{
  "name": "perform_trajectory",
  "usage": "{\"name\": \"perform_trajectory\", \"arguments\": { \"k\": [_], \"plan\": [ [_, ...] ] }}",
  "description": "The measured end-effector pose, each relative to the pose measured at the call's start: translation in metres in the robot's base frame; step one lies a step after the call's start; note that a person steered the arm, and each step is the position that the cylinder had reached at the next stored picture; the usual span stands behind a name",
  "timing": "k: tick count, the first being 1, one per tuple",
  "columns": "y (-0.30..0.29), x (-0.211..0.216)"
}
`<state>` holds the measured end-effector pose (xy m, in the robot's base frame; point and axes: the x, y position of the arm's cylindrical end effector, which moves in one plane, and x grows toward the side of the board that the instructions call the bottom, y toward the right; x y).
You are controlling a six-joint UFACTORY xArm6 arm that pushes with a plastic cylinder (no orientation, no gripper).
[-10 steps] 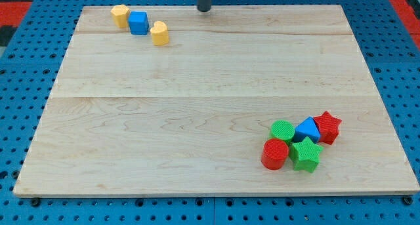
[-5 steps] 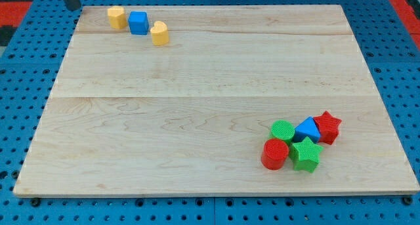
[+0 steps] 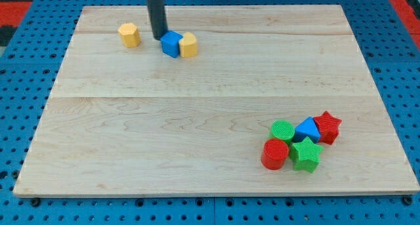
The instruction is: Slide the yellow heart into the green circle
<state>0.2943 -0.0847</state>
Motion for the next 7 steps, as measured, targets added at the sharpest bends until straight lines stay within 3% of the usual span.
{"name": "perform_trajectory", "arguments": {
  "k": [1,3,4,5,6,7],
  "plan": [
    [0.055,0.014],
    [0.134,0.091],
    [0.152,0.130],
    [0.102,0.102],
    [0.081,0.108],
    [0.132,0.160]
  ]
}}
